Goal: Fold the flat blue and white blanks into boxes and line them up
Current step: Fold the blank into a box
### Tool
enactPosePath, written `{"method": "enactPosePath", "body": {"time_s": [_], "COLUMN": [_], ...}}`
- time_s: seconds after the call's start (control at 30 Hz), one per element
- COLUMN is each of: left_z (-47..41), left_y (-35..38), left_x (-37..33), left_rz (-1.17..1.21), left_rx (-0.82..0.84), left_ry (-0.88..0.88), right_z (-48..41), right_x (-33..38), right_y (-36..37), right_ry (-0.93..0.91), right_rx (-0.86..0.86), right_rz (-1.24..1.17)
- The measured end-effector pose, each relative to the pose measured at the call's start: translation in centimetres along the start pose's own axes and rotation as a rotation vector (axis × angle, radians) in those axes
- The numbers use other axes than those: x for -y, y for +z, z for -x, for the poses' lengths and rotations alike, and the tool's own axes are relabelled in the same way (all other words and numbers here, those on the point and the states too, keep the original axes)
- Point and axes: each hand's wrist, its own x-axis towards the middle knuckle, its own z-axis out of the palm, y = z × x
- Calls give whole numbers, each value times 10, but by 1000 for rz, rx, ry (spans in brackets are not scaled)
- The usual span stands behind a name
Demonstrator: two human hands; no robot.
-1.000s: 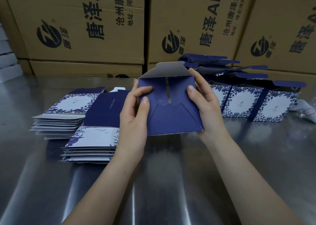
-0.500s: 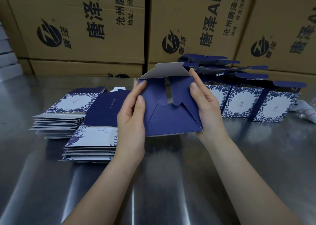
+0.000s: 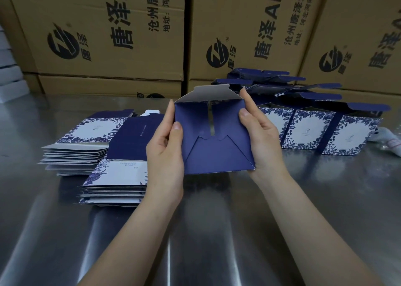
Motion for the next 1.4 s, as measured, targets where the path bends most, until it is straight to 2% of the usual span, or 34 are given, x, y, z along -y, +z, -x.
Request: {"method": "enactPosePath", "body": {"time_s": [0.3, 0.6, 0.83, 0.97, 1.13, 1.4], "left_z": [-1, 0, 0, 1, 1, 2], "left_y": [-1, 1, -1, -1, -3, -3], "left_x": [0, -2, -3, -2, -1, -1], "left_rz": [32, 27, -15, -123, -105, -111], "left_rx": [-40, -108, -59, -6, -12, 60], "left_ry": [-29, -20, 49, 121, 110, 162], "right_z": [3, 1, 2, 1, 1, 4], "right_x": [1, -4, -3, -3, -2, -6], "right_y": [1, 2, 3, 0, 1, -3], "right_ry": [-18, -43, -174, -186, -191, -219], "right_rx": [40, 3, 54, 24, 38, 186], "right_rz": [6, 29, 156, 199, 198, 315]}}
